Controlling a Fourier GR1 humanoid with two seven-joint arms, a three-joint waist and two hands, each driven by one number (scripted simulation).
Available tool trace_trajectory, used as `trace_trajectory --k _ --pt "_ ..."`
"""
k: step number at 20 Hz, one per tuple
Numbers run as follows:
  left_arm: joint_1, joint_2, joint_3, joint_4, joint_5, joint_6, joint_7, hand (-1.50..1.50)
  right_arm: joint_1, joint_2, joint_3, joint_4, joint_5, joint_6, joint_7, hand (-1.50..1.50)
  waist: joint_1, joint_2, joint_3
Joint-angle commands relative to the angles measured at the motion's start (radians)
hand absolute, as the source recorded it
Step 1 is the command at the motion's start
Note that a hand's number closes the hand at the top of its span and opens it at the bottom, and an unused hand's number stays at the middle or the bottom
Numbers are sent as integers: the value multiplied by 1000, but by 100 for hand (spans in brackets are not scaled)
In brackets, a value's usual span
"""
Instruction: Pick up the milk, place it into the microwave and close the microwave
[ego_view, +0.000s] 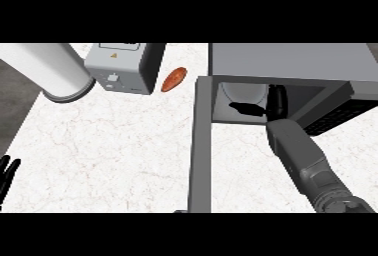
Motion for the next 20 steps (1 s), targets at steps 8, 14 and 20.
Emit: trace_trajectory --k 8,14,20 --pt "30 -5 -78 -8 29 -101 34 -150 169 110 -52 -106 -81 208 -154 -150 -47 -16 -2" --pt "124 -71 -193 -137 14 -105 72 -150 297 122 17 -208 -93 414 -158 -150 -69 -29 -3" --pt "89 -72 -229 -73 -50 -177 22 -150 516 124 181 -386 -197 446 -186 -150 -68 -31 -4"
